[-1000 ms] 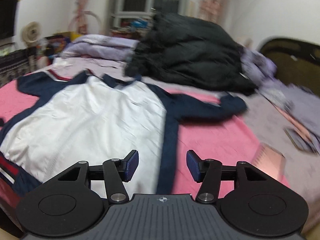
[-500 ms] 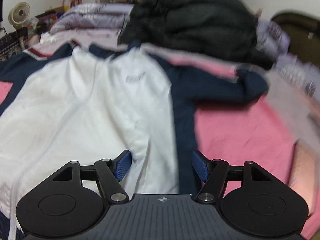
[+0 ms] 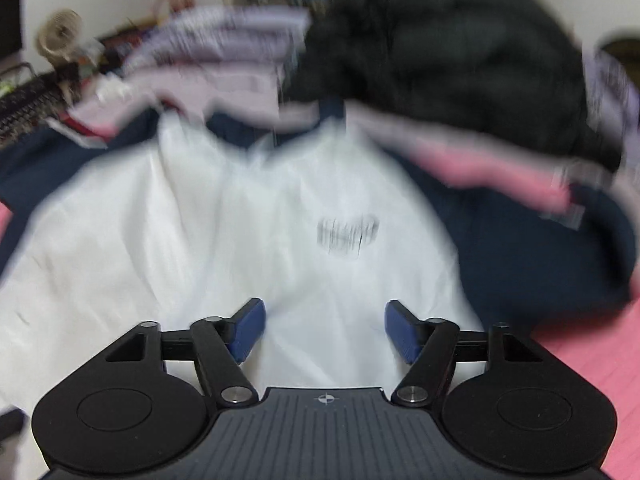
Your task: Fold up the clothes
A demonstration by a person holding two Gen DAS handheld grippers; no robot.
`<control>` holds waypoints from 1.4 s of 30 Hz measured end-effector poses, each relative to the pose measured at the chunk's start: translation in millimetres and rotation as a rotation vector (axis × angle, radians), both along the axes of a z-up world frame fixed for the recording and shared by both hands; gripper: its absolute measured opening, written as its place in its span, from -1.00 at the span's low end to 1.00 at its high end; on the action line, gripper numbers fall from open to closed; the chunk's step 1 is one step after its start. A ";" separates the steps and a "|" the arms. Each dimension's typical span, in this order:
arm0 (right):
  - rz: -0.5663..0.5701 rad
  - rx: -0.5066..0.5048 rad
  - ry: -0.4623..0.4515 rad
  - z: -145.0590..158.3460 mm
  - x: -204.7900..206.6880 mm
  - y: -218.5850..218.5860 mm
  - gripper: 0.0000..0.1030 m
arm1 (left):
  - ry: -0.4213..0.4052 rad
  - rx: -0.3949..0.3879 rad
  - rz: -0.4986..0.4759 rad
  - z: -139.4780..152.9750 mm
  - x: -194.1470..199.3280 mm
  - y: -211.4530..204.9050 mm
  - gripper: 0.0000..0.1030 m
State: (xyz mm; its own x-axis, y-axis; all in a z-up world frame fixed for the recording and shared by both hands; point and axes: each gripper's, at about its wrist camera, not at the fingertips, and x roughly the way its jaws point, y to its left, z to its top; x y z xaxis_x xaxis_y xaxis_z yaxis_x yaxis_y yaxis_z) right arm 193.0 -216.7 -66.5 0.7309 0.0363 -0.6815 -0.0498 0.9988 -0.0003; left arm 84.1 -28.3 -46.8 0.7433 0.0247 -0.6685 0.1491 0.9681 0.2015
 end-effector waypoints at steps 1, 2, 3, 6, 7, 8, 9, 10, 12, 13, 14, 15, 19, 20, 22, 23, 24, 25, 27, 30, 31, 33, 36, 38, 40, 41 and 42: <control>-0.015 -0.003 -0.014 -1.1 -3.8 1.2 0.65 | -0.005 -0.008 0.002 0.3 2.9 1.1 0.82; -0.028 -0.003 -0.020 -1.9 -5.9 1.4 0.72 | -0.007 -0.021 0.002 1.6 6.7 2.2 0.82; -0.038 0.002 -0.015 -2.3 -5.8 0.1 0.88 | -0.009 -0.035 0.001 2.8 10.5 3.4 0.81; -0.065 0.016 -0.001 -3.6 -5.3 -3.9 0.99 | -0.063 -0.051 -0.005 14.1 30.7 0.4 0.82; -0.075 0.021 0.004 -4.1 -5.2 -5.2 1.00 | -0.076 -0.052 -0.008 14.6 38.0 -1.6 0.87; -0.080 0.022 0.006 -4.4 -5.4 -5.7 1.00 | -0.089 -0.053 -0.012 15.2 45.2 -3.5 0.93; -0.080 0.017 0.005 -3.8 -5.4 -4.8 1.00 | -0.102 -0.053 -0.015 15.8 52.5 -5.4 1.00; -0.080 0.016 0.006 -3.0 -3.7 -4.2 1.00 | -0.078 -0.050 -0.005 9.4 59.7 -6.1 1.00; -0.080 0.018 0.007 -3.5 0.0 -4.0 1.00 | -0.003 -0.040 0.023 -7.9 74.1 -6.7 1.00; -0.081 0.017 0.007 -3.7 0.7 -3.4 1.00 | 0.008 -0.073 0.037 -11.0 75.7 -2.2 1.00; -0.081 0.015 0.006 -3.8 1.4 -2.9 1.00 | 0.011 -0.118 0.050 -12.3 75.3 3.9 1.00; -0.081 0.014 0.006 -4.0 1.8 -2.6 1.00 | 0.020 -0.154 0.060 -12.6 76.1 9.4 1.00; -0.082 0.015 0.005 -4.5 1.3 -2.9 1.00 | 0.020 -0.178 0.069 -15.4 73.5 14.5 1.00; -0.082 0.014 0.004 -4.5 1.2 -2.7 1.00 | 0.016 -0.160 0.069 -15.8 72.9 12.2 1.00; -0.083 0.013 0.003 -4.6 1.0 -2.7 1.00 | 0.008 -0.136 0.072 -15.6 70.5 8.1 1.00; -0.083 0.013 0.003 -4.6 1.0 -2.7 1.00 | 0.006 -0.135 0.074 -15.3 70.3 7.5 1.00; -0.083 0.012 0.003 -4.7 0.9 -2.6 1.00 | 0.006 -0.137 0.076 -14.9 70.4 7.4 1.00; -0.083 0.012 0.002 -4.8 0.9 -2.6 1.00 | 0.008 -0.144 0.078 -14.8 70.4 8.5 1.00; -0.084 0.013 0.002 -4.9 0.7 -2.6 1.00 | 0.012 -0.162 0.080 -14.7 70.2 11.6 1.00; -0.083 0.014 0.001 -5.0 0.8 -2.8 1.00 | 0.014 -0.166 0.079 -14.6 70.5 12.4 1.00; -0.083 0.014 0.001 -4.9 0.9 -2.9 1.00 | 0.013 -0.164 0.079 -14.6 70.6 12.2 1.00; -0.083 0.015 0.001 -5.0 0.8 -2.9 1.00 | 0.013 -0.163 0.080 -15.3 70.3 11.7 1.00; -0.083 0.015 0.001 -5.2 1.0 -3.1 1.00 | 0.014 -0.164 0.080 -15.5 70.3 12.0 1.00; -0.083 0.016 0.000 -5.2 1.1 -3.2 1.00 | 0.014 -0.166 0.079 -15.6 70.1 11.8 1.00; -0.083 0.016 0.000 -5.0 1.1 -3.2 1.00 | 0.014 -0.167 0.079 -15.3 69.9 11.7 1.00; -0.084 0.016 0.000 -5.0 1.1 -3.3 1.00 | 0.014 -0.167 0.079 -15.1 69.9 11.7 1.00; -0.084 0.016 0.000 -4.9 1.1 -3.3 1.00 | 0.014 -0.167 0.080 -14.9 69.9 11.8 1.00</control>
State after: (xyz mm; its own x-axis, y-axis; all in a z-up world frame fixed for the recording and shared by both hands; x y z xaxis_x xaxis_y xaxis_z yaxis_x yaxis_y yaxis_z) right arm 194.0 -220.0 -71.3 0.7317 -0.0139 -0.6815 0.0337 0.9993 0.0159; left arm 153.9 -16.6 -61.7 0.7339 -0.0294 -0.6786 0.0724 0.9968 0.0350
